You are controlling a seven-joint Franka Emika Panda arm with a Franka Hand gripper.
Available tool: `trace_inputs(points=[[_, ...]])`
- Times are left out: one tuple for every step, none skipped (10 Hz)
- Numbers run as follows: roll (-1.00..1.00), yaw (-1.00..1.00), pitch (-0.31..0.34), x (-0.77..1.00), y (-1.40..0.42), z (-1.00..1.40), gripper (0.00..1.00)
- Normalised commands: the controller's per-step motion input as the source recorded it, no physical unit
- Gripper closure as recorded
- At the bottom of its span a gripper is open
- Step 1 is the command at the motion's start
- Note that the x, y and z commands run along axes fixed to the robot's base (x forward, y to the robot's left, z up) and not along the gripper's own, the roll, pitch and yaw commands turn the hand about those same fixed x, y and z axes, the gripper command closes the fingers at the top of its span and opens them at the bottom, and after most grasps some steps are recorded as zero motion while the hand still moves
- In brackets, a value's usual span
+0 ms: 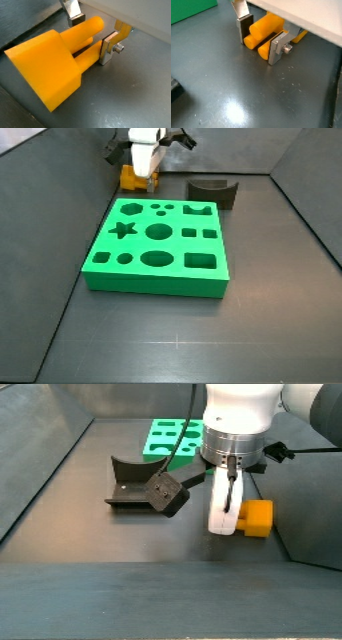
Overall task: Pick up the 3 prong object. Move up. Place the 3 prong object on the fixture. Regrasp the 3 prong object. Move to above the board. Insert the 3 prong object.
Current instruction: Pick up the 3 prong object, then move up, then place the 3 prong object on the fixture.
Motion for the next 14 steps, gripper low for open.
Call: trace_inputs(points=[[0.0,0.0,0.0,0.0,0.0,0.0,1.0],[0.0,0.0,0.0,0.0,0.0,0.0,1.0],[0.0,0.0,0.0,0.0,0.0,0.0,1.0],[0.0,0.0,0.0,0.0,0.0,0.0,1.0],[0.0,0.0,0.0,0.0,0.0,0.0,1.0],[0.0,0.0,0.0,0.0,0.0,0.0,1.0],[0.0,0.0,0.0,0.0,0.0,0.0,1.0],[0.0,0.0,0.0,0.0,0.0,0.83,1.0],[0.0,0.04,0.002,-0.02,0.04,0.83,1.0],[-0.02,0.04,0.018,-0.03,0.03,0.7,1.0],[-0.04,0.04,0.031,-0.03,0.02,0.58,1.0],[-0.07,0.03,0.036,-0.02,0.0,0.39,1.0],[-0.08,0.02,0.036,-0.01,0.0,0.24,1.0],[0.0,0.0,0.0,0.0,0.0,1.0,1.0]])
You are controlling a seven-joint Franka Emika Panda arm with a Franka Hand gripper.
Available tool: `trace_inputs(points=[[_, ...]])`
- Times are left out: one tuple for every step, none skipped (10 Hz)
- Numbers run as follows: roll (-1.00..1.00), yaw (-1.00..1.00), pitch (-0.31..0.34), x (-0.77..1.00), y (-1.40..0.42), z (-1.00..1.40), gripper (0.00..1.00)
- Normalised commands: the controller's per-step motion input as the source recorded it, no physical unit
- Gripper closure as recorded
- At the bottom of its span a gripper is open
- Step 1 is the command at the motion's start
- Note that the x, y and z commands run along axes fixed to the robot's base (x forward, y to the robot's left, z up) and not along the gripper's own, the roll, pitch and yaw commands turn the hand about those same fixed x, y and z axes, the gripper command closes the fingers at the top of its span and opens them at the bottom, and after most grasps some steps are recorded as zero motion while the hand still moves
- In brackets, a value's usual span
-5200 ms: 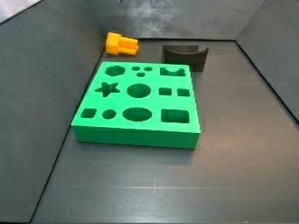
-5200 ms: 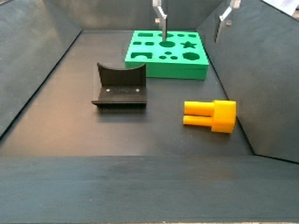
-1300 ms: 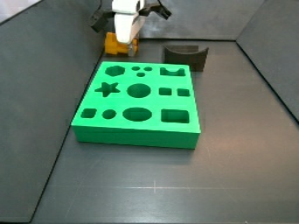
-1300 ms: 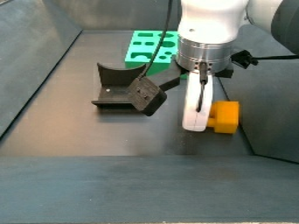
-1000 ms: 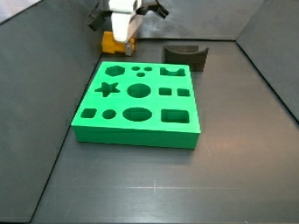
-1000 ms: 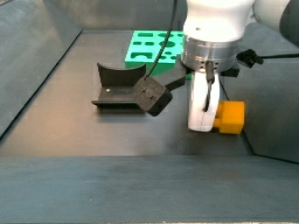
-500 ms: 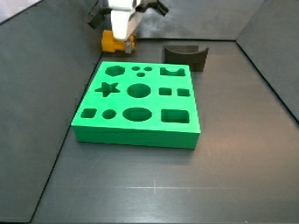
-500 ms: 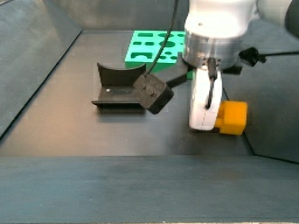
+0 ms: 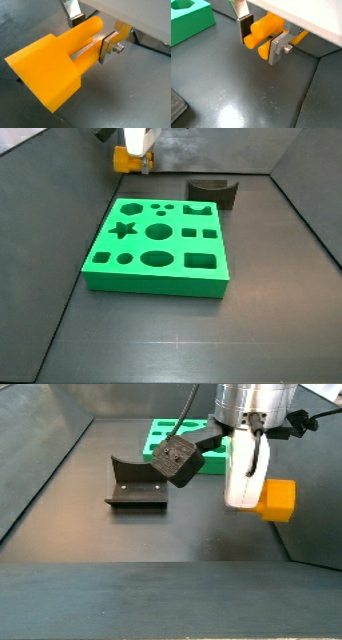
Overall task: Pick up the 3 prong object. Move up. Place the 3 prong object on the fixture. Regrasp the 3 prong object. Move to above the board. Insert the 3 prong object.
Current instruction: Place the 3 prong object on the fixture.
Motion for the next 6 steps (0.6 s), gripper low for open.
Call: trace_inputs(points=[[-0.01,0.0,0.0,0.0,0.0,1.0,1.0],[-0.03,0.0,0.017,0.0,-0.01,1.0,1.0],[-0.04,0.0,0.019,-0.01,-0.01,1.0,1.0],[-0.06,0.01,0.022,-0.01,-0.01,1.0,1.0],[-0.08,0.01,0.022,-0.01,-0.01,1.0,1.0],[-0.11,0.01,0.02,-0.02,-0.02,1.0,1.0]])
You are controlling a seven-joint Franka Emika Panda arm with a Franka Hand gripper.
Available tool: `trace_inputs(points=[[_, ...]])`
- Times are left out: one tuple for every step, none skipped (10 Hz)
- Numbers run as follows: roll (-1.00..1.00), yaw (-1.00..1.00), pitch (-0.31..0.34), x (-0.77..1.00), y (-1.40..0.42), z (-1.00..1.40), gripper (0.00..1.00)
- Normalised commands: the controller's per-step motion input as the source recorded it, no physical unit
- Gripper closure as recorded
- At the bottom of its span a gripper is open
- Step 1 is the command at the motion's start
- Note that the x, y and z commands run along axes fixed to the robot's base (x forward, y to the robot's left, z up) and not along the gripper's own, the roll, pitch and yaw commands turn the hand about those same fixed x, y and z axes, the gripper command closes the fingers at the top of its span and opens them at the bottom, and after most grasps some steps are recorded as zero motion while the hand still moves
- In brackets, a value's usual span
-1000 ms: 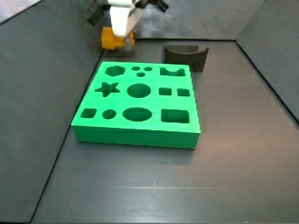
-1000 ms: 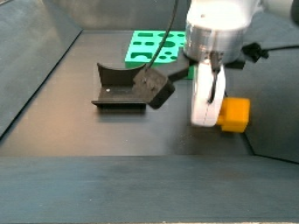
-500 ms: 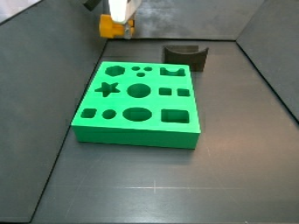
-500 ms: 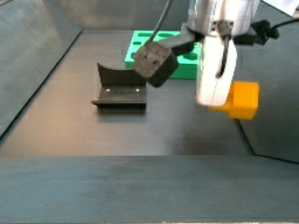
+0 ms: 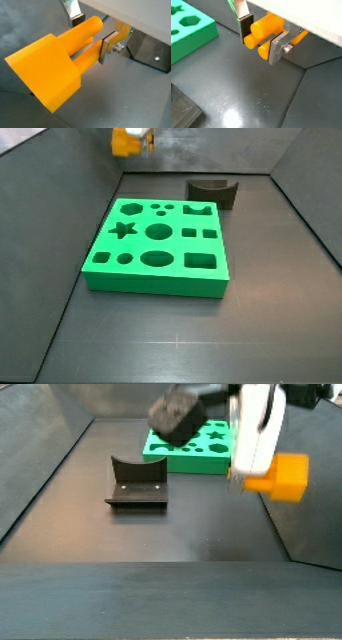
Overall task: Pick up the 3 prong object. Move up. Place the 3 prong object on the fixture. Regrasp the 3 prong object. Move to above the board. Insert the 3 prong object.
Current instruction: Place the 3 prong object on the fixture.
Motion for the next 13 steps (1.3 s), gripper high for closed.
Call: trace_inputs(points=[[-0.12,0.01,0.021,-0.02,-0.02,1.0,1.0],[-0.14,-0.01,0.019,-0.02,-0.01,0.92,1.0],[-0.15,-0.01,0.019,-0.02,-0.01,0.83,1.0],[-0.16,-0.02,0.024,-0.01,0.0,0.64,1.0],[-0.17,-0.03,0.026,-0.01,0.0,0.55,1.0],[-0.17,-0.04,0.038,0.0,0.0,0.36,1.0],[-0.18,-0.04,0.046,0.0,0.0,0.22,1.0],[-0.02,1.0,-0.056,1.0,-0.64,-0.06,1.0],[-0.02,1.0,-0.055,1.0,-0.64,-0.07,1.0],[0.0,1.0,-0.053,1.0,-0.58,-0.07,1.0],[0.0,1.0,-0.055,1.0,-0.52,-0.07,1.0],[0.0,1.0,-0.055,1.0,-0.48,-0.07,1.0],[0.0,1.0,-0.056,1.0,-0.44,-0.07,1.0]])
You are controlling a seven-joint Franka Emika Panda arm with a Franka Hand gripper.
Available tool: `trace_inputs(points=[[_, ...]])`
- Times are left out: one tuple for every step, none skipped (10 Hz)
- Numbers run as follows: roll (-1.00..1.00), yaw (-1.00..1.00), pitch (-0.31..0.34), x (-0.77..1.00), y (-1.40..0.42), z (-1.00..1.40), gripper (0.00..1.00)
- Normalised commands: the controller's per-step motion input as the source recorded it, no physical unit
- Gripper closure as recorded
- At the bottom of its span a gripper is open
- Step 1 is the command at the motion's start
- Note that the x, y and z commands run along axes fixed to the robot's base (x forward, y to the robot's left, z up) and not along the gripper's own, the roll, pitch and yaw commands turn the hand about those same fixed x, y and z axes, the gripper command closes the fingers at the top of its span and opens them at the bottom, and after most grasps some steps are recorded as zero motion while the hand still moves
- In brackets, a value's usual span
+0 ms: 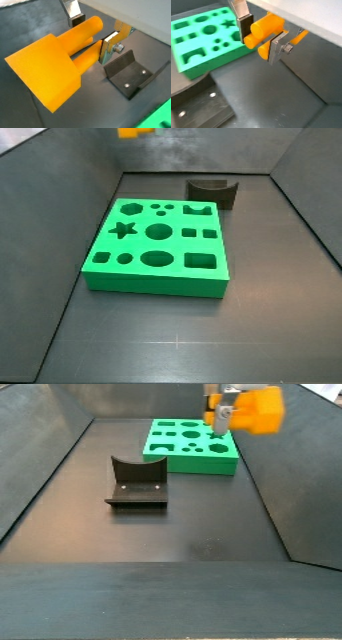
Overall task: Pick up the 3 prong object. Move up. Place the 3 prong object on the fixture. Regrasp the 3 prong object. Move to above the board. Insert the 3 prong object.
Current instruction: Place the 3 prong object on the fixture.
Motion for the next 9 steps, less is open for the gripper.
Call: trace_inputs(points=[[0.0,1.0,-0.056,1.0,-0.4,-0.07,1.0],[0.01,1.0,-0.057,1.0,-0.36,-0.06,1.0],[0.01,1.0,-0.057,1.0,-0.33,-0.06,1.0],[0.01,1.0,-0.057,1.0,-0.31,-0.06,1.0],[0.02,1.0,-0.057,1.0,-0.26,-0.06,1.0],[0.02,1.0,-0.057,1.0,-0.25,-0.06,1.0],[0.03,1.0,-0.057,1.0,-0.21,-0.06,1.0],[0.03,1.0,-0.057,1.0,-0.18,-0.06,1.0],[0.04,1.0,-0.057,1.0,-0.15,-0.06,1.0]])
